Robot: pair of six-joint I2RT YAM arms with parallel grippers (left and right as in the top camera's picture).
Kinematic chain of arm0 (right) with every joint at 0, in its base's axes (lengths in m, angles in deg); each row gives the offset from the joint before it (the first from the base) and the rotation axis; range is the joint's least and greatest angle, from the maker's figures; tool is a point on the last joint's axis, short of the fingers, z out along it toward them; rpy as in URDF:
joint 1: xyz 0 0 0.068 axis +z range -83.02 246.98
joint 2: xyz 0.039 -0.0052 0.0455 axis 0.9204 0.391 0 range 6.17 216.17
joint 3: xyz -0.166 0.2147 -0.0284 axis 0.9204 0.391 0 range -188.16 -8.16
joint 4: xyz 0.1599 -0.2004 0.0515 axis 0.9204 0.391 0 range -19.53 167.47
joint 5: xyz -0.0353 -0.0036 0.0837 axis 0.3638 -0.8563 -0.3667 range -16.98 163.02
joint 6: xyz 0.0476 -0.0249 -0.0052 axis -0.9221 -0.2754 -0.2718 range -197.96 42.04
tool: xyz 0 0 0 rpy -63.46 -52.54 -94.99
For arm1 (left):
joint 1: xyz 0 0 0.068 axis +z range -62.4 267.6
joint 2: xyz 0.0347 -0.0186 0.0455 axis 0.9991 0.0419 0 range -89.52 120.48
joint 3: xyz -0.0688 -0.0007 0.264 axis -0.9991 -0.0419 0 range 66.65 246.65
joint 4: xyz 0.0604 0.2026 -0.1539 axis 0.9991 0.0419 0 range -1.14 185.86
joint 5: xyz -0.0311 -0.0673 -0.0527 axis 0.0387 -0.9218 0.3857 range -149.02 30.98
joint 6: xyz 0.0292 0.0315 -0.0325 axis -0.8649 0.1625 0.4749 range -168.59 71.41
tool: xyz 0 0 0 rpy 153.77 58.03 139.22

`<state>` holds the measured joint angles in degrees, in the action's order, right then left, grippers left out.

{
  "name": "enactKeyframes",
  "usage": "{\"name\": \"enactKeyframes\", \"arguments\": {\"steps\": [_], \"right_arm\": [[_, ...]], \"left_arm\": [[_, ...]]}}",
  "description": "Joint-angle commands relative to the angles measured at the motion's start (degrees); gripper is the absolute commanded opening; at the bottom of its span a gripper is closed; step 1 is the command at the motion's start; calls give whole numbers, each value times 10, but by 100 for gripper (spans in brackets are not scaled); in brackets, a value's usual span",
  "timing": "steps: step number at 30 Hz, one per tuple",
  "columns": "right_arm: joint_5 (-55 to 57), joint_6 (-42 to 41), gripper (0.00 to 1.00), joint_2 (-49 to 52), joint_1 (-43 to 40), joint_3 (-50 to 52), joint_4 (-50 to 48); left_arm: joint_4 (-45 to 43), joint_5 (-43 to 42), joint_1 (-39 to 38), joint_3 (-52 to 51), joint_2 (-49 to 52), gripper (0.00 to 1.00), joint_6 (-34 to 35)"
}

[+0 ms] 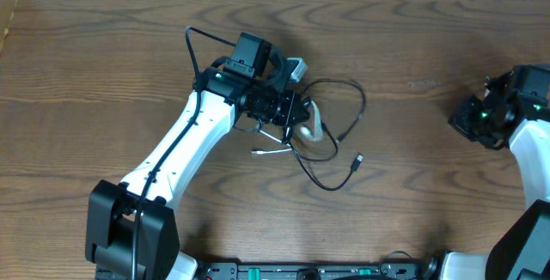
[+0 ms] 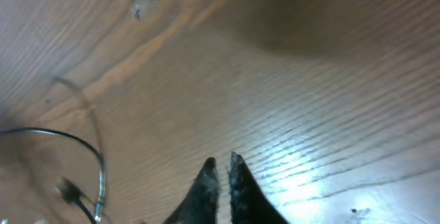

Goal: Untangle cables

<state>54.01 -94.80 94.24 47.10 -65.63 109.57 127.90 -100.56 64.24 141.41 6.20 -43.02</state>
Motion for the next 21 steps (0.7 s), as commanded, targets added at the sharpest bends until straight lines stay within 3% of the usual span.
{"name": "enactKeyframes", "arguments": {"steps": [1, 4, 7, 12, 21], "right_arm": [[-150, 107, 29, -9, 2, -2, -1], [-307, 171, 54, -9, 12, -2, -10], [-387, 182, 66, -9, 43, -2, -30], [-395, 180, 72, -9, 125, -2, -79], [-276, 123, 81, -1, 276, -2, -153]], "left_arm": [[-18, -44, 1, 12, -3, 7, -5], [-39, -74, 1, 12, -3, 7, 8], [-58, -75, 1, 12, -3, 7, 54], [-64, -75, 1, 12, -3, 7, 88], [-69, -75, -19, 12, -3, 7, 98]]}}
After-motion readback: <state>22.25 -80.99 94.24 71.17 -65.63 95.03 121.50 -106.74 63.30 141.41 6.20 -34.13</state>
